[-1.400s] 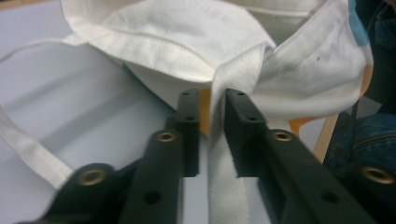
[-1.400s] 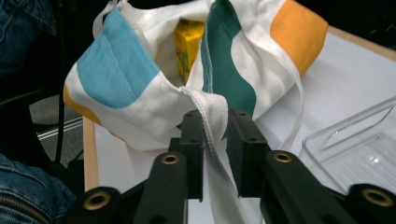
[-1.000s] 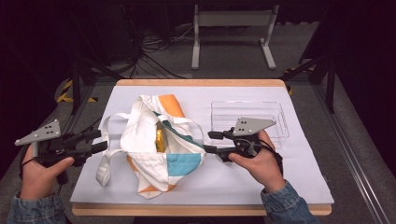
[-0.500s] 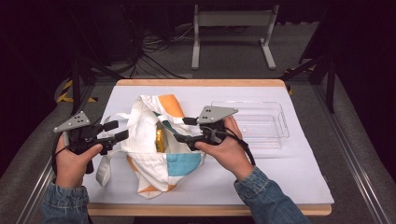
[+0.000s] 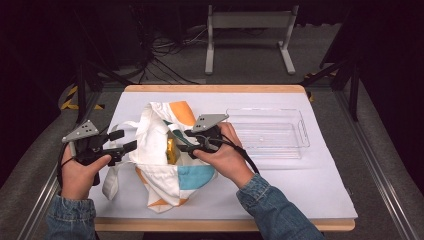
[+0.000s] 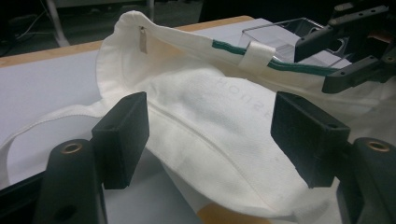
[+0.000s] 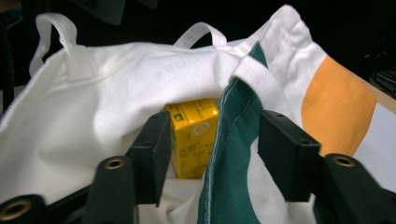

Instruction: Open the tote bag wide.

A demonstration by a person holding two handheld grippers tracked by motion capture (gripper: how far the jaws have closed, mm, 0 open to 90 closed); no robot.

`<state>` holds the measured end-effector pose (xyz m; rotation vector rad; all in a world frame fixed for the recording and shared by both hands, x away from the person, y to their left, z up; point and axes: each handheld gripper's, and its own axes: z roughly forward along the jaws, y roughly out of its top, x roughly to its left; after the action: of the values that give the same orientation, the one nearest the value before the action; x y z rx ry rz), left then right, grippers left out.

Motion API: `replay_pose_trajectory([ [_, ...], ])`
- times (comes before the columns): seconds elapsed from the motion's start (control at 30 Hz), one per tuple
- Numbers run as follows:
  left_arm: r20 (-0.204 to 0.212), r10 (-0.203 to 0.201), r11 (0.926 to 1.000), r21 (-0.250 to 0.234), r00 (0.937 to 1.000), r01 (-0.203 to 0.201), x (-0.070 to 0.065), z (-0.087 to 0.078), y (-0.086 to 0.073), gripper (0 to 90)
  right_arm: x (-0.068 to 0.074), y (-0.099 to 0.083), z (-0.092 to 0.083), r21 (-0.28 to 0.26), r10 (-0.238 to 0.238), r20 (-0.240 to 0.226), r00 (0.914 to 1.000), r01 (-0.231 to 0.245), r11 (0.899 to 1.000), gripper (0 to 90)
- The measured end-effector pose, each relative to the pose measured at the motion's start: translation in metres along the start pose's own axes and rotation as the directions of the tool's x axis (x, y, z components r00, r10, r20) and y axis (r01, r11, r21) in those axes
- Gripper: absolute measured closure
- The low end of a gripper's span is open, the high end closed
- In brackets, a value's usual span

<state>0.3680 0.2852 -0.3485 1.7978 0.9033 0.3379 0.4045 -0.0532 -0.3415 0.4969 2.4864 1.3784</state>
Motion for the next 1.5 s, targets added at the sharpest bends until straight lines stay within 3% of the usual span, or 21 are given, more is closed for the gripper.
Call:
replay_pose_trajectory([
  [0.13, 0.012, 0.013, 0.9998, -0.014, 0.9999, -0.013, 0.003, -0.001, -0.002, 28.1, -0.003, -0.005, 0.000, 0.030, -0.001, 0.000, 1.0000, 0.001, 1.000, 75.8],
  [0.23, 0.026, 0.014, 0.9999, -0.011, 0.9996, -0.013, 0.004, -0.001, -0.003, 27.7, -0.005, -0.009, -0.002, 0.033, 0.028, 0.007, 0.9996, -0.028, 0.999, 85.8],
  [0.53, 0.065, -0.029, 0.9993, 0.026, 0.9975, 0.028, 0.006, 0.008, -0.010, 26.1, -0.006, -0.013, -0.013, -0.009, 0.031, 0.046, 0.9985, -0.031, 0.999, 87.1],
  [0.63, 0.075, -0.093, 0.9948, 0.050, 0.9929, 0.089, 0.008, 0.011, -0.015, 24.2, -0.006, -0.013, -0.014, -0.015, 0.028, 0.050, 0.9983, -0.028, 1.000, 87.0],
  [0.7, 0.077, -0.104, 0.9933, 0.060, 0.9916, 0.099, 0.010, 0.013, -0.017, 22.4, -0.005, -0.013, -0.014, -0.017, 0.028, 0.052, 0.9983, -0.027, 0.999, 87.1],
  [0.77, 0.088, -0.141, 0.9873, 0.085, 0.9860, 0.134, 0.011, 0.015, -0.020, 21.4, -0.005, -0.014, -0.015, -0.020, 0.025, 0.056, 0.9981, -0.024, 1.000, 87.1],
  [1.1, 0.142, -0.174, 0.9724, 0.181, 0.9744, 0.147, 0.011, 0.029, -0.027, 20.1, -0.003, -0.013, -0.016, -0.021, 0.015, 0.063, 0.9979, -0.014, 1.000, 87.0],
  [1.23, 0.181, -0.166, 0.9699, 0.208, 0.9695, 0.127, 0.008, 0.031, -0.026, 34.0, -0.003, -0.013, -0.016, -0.025, 0.018, 0.061, 0.9980, -0.017, 1.000, 87.0],
  [1.3, 0.184, -0.143, 0.9725, 0.209, 0.9725, 0.103, 0.006, 0.031, -0.025, 41.3, -0.003, -0.013, -0.016, -0.025, 0.018, 0.061, 0.9980, -0.017, 1.000, 87.0],
  [1.43, 0.195, -0.077, 0.9851, 0.166, 0.9777, 0.045, 0.001, 0.025, -0.018, 60.5, -0.003, -0.013, -0.016, -0.032, 0.015, 0.063, 0.9979, -0.013, 0.999, 87.0],
  [1.5, 0.208, -0.060, 0.9902, 0.136, 0.9764, 0.032, -0.002, 0.021, -0.015, 72.3, -0.003, -0.013, -0.017, -0.038, 0.018, 0.061, 0.9980, -0.016, 0.999, 87.0],
])
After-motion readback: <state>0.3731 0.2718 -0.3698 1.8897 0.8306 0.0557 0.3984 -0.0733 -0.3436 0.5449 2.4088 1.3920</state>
